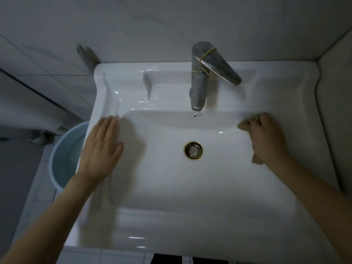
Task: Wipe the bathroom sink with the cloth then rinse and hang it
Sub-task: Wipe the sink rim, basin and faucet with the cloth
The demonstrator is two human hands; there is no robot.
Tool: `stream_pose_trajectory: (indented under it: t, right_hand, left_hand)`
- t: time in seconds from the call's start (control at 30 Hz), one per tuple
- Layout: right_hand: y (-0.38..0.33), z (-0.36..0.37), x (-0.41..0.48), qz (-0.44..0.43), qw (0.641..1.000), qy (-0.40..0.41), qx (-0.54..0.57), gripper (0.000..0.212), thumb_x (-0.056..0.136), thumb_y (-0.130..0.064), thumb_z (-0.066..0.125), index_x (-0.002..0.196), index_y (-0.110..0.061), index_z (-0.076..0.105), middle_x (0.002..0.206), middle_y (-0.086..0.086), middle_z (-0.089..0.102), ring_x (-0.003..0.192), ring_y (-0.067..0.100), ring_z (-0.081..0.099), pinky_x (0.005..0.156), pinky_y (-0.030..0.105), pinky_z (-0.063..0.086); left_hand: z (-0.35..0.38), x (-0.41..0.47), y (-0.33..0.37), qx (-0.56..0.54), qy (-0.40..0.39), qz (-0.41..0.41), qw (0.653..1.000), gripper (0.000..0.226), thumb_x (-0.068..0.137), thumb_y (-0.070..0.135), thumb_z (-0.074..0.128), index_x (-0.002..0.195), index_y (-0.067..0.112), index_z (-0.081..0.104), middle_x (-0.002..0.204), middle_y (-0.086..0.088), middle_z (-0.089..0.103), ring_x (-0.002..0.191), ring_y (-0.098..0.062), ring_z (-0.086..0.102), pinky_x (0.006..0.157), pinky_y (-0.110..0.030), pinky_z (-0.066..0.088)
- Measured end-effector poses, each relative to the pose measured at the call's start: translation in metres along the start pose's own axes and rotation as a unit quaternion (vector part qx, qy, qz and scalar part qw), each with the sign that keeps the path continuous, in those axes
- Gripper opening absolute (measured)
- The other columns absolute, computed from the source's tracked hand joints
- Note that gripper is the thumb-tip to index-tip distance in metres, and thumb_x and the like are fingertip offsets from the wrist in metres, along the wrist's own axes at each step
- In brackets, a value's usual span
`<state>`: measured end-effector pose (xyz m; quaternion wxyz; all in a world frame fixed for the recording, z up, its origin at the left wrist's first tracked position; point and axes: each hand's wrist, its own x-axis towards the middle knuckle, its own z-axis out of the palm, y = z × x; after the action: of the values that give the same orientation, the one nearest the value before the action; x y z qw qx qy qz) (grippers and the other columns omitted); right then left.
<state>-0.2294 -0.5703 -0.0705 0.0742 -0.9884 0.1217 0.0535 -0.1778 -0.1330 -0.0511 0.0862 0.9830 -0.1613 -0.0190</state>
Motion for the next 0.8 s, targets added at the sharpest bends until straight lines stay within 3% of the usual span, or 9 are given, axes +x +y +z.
stream_pose_trajectory:
  t: [0.07, 0.1, 0.17, 0.23, 0.3, 0.37, 0.6, 0.7, 0.8]
  right_hand:
    - [-0.008, 0.015, 0.004, -0.042, 0.995, -0.079, -0.042, 0.063, 0.031, 0.010, 0.085, 0.090, 0.006, 0.062, 0.090, 0.027, 0.056, 0.076, 0.040, 0.058, 0.063, 0.035, 0.048]
    - [-0.012, 0.025, 0.005, -0.064, 0.994, -0.082, -0.042, 0.067, 0.024, 0.013, 0.084, 0.087, 0.008, 0.062, 0.088, 0.027, 0.056, 0.077, 0.041, 0.059, 0.062, 0.037, 0.050]
    - [-0.022, 0.045, 0.008, -0.062, 0.997, -0.055, 0.008, 0.036, 0.064, 0.009, 0.075, 0.097, 0.004, 0.063, 0.100, 0.022, 0.057, 0.091, 0.039, 0.058, 0.075, 0.040, 0.050]
    - [-0.026, 0.063, 0.012, -0.032, 0.992, -0.014, 0.124, 0.018, 0.084, 0.002, 0.057, 0.101, 0.001, 0.064, 0.103, 0.010, 0.055, 0.102, 0.033, 0.057, 0.089, 0.023, 0.045]
    - [-0.032, 0.078, 0.012, -0.026, 0.972, 0.011, 0.233, 0.016, 0.085, -0.001, 0.057, 0.097, 0.000, 0.068, 0.098, 0.004, 0.056, 0.100, 0.027, 0.060, 0.086, 0.007, 0.037]
    - [-0.043, 0.089, 0.007, -0.070, 0.966, 0.008, 0.250, 0.016, 0.087, -0.005, 0.061, 0.099, -0.003, 0.071, 0.102, 0.009, 0.063, 0.098, 0.023, 0.060, 0.086, 0.014, 0.038]
    - [-0.051, 0.074, -0.049, -0.176, 0.932, -0.251, 0.192, 0.024, 0.083, -0.039, 0.060, 0.093, -0.021, 0.071, 0.091, -0.005, 0.069, 0.084, 0.014, 0.063, 0.078, 0.034, 0.050]
    - [-0.031, 0.057, -0.071, -0.173, 0.910, -0.326, 0.190, 0.036, 0.077, -0.042, 0.057, 0.092, -0.013, 0.071, 0.087, 0.000, 0.070, 0.080, 0.015, 0.065, 0.074, 0.028, 0.049]
    - [-0.047, 0.050, -0.075, -0.142, 0.897, -0.341, 0.242, 0.050, 0.073, -0.053, 0.056, 0.079, -0.006, 0.069, 0.069, -0.001, 0.066, 0.061, -0.003, 0.057, 0.056, 0.010, 0.038]
  left_hand:
    - [0.005, -0.014, -0.013, 0.026, -0.013, -0.009, 1.000, 0.070, 0.093, 0.041, 0.032, 0.153, 0.005, 0.024, 0.161, -0.015, 0.023, 0.151, -0.028, 0.013, 0.124, -0.036, 0.005]
    - [0.008, -0.018, -0.015, 0.027, -0.013, -0.007, 1.000, 0.070, 0.094, 0.042, 0.031, 0.153, 0.005, 0.024, 0.161, -0.015, 0.023, 0.151, -0.028, 0.012, 0.124, -0.039, 0.006]
    - [0.011, -0.017, -0.017, 0.021, -0.001, -0.004, 1.000, 0.069, 0.094, 0.041, 0.032, 0.152, 0.005, 0.026, 0.160, -0.016, 0.026, 0.151, -0.027, 0.013, 0.124, -0.042, 0.011]
    - [0.010, -0.015, -0.016, 0.037, 0.001, 0.005, 0.999, 0.068, 0.095, 0.042, 0.032, 0.151, 0.004, 0.027, 0.159, -0.017, 0.028, 0.150, -0.028, 0.014, 0.123, -0.046, 0.013]
    - [0.010, -0.016, -0.016, 0.054, 0.000, 0.017, 0.998, 0.069, 0.095, 0.042, 0.032, 0.151, 0.003, 0.027, 0.158, -0.019, 0.028, 0.150, -0.030, 0.014, 0.123, -0.048, 0.014]
    - [0.011, -0.019, -0.015, 0.055, -0.005, 0.013, 0.998, 0.069, 0.095, 0.042, 0.032, 0.153, 0.005, 0.025, 0.159, -0.017, 0.026, 0.151, -0.029, 0.011, 0.123, -0.048, 0.012]
    - [-0.002, -0.020, -0.035, 0.018, -0.014, 0.071, 0.997, 0.063, 0.099, 0.043, 0.030, 0.148, 0.005, 0.037, 0.156, -0.009, 0.033, 0.149, -0.028, 0.019, 0.119, -0.054, 0.024]
    - [-0.003, -0.023, -0.037, -0.008, -0.003, 0.071, 0.997, 0.058, 0.100, 0.037, 0.031, 0.147, 0.005, 0.039, 0.155, -0.009, 0.033, 0.149, -0.030, 0.021, 0.121, -0.052, 0.021]
    - [-0.004, -0.023, -0.038, -0.021, -0.003, 0.053, 0.998, 0.056, 0.098, 0.033, 0.034, 0.147, 0.006, 0.040, 0.155, -0.011, 0.036, 0.149, -0.028, 0.022, 0.124, -0.034, 0.010]
